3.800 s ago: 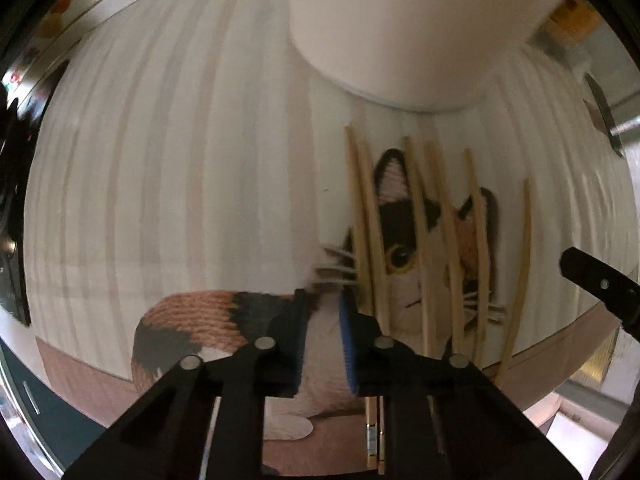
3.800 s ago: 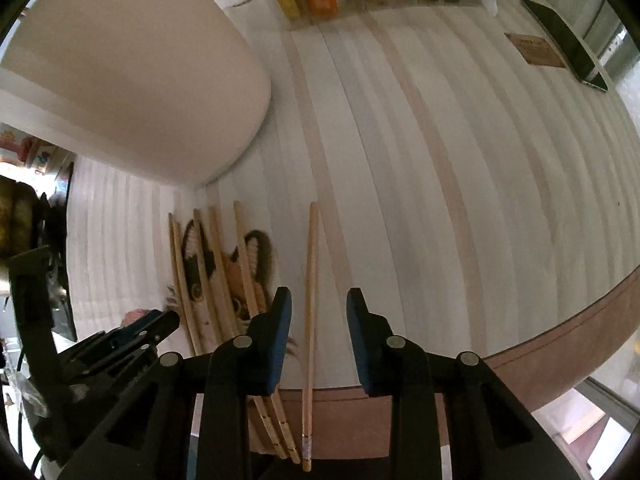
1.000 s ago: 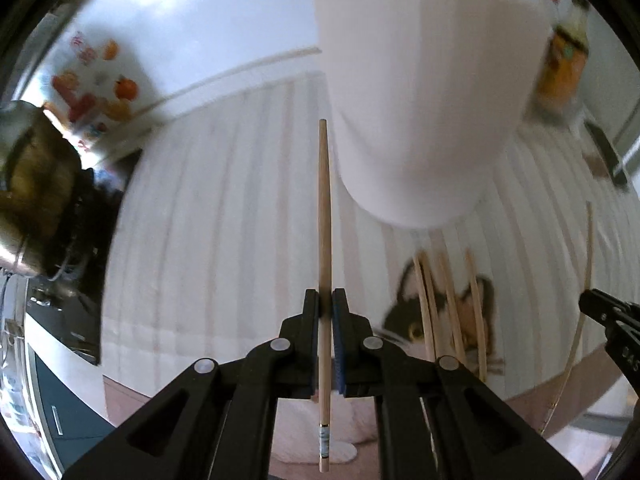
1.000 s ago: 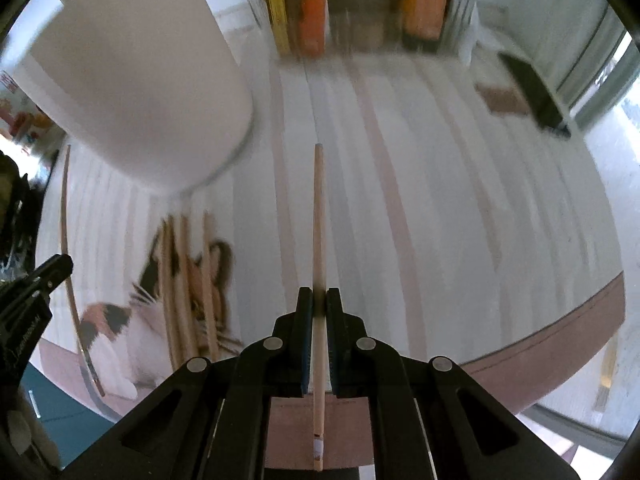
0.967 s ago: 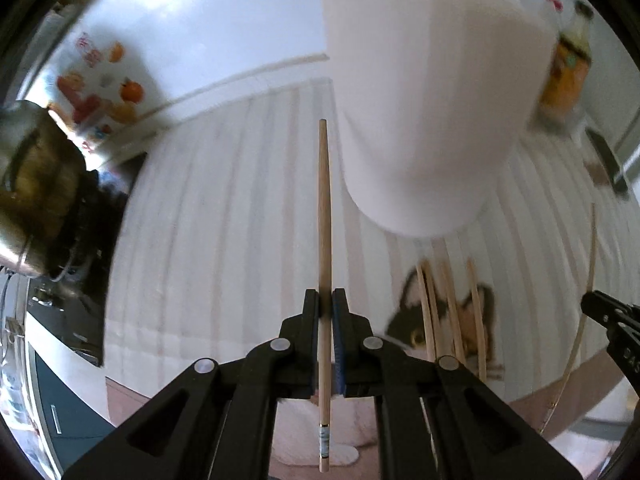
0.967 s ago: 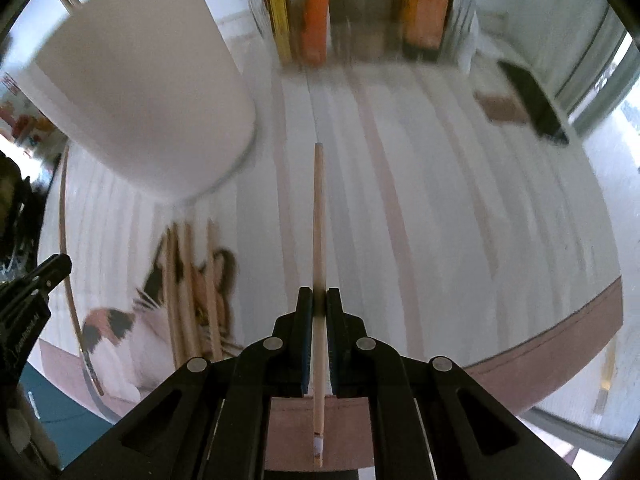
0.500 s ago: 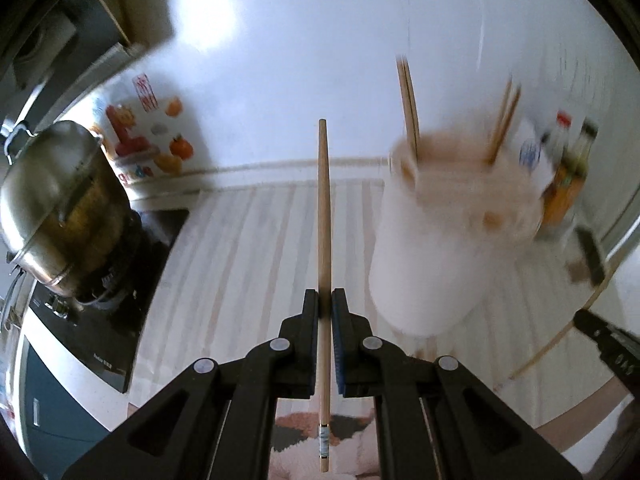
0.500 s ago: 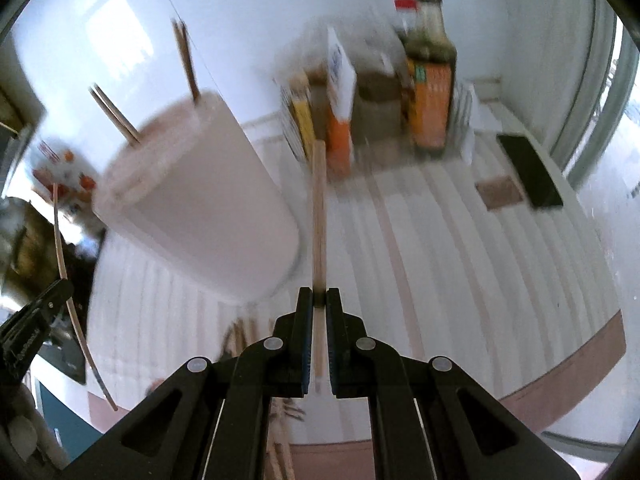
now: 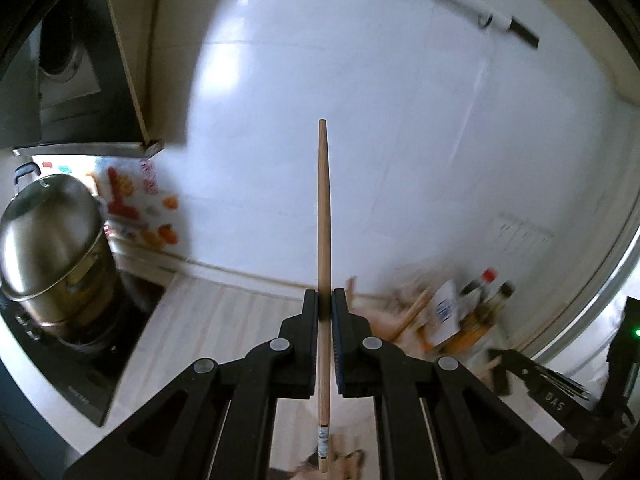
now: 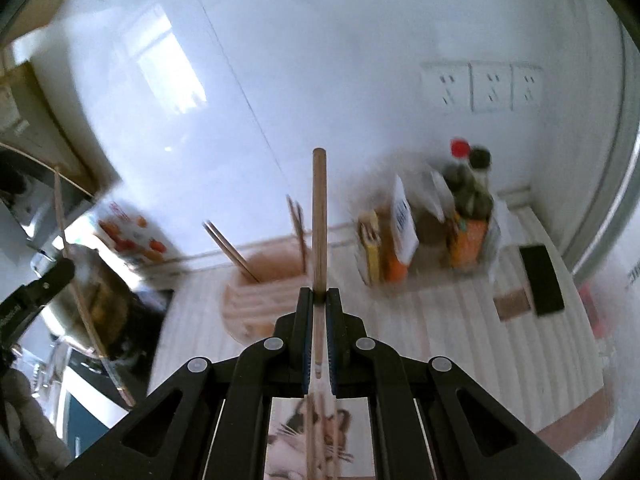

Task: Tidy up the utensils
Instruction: 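Lift the left tool's chopstick up over the pink holder while the right tool carries its own, then open the left tool over the pink holder while the right tool releases its chopstick into it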

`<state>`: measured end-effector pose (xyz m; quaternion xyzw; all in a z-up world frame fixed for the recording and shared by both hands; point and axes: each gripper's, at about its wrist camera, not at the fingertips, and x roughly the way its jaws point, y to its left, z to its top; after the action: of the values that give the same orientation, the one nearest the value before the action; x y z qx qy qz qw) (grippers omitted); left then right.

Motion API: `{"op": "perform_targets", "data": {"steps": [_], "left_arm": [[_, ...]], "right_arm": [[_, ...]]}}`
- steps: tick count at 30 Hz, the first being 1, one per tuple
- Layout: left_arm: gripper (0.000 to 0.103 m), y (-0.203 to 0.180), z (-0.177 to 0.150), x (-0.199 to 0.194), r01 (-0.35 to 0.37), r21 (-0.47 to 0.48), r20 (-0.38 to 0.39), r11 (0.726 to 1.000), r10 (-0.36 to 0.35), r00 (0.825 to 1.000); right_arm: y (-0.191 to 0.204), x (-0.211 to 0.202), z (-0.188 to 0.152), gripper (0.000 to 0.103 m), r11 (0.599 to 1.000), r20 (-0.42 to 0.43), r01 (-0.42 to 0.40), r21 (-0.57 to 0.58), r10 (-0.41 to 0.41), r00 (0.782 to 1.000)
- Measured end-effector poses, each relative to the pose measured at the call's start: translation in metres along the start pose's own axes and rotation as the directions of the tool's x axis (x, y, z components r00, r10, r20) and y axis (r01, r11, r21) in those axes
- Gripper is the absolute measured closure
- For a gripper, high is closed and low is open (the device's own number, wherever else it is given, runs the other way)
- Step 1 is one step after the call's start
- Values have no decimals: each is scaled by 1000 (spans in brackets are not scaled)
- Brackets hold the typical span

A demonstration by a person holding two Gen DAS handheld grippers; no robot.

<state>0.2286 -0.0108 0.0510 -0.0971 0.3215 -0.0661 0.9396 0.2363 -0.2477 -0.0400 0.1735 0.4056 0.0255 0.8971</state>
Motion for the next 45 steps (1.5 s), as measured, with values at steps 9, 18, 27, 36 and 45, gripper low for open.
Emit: {"op": "perform_targets", "data": {"steps": [9, 18, 27, 36, 45], "left_arm": [[99, -20, 41, 34, 76, -50, 31, 996, -74, 997], [99, -30, 34, 123, 43, -104, 2, 994, -43, 999], [99, -32, 11, 191, -1, -101, -29, 995, -2, 1000], [98, -33, -5, 214, -26, -61, -33, 998, 24, 999], [94, -40, -1, 191, 13, 63, -96, 998, -7, 995]], "right_arm": [[27, -19, 67, 97, 998, 97, -37, -49, 41, 994], [21, 46, 92, 97, 1000, 52, -18, -13, 19, 998], [11, 96, 87, 96, 1000, -7, -18, 21, 18, 1000], [-3, 120, 72, 96, 999, -42, -24, 44, 26, 999], [-3, 137, 60, 96, 997, -156, -79, 19, 81, 984]]}}
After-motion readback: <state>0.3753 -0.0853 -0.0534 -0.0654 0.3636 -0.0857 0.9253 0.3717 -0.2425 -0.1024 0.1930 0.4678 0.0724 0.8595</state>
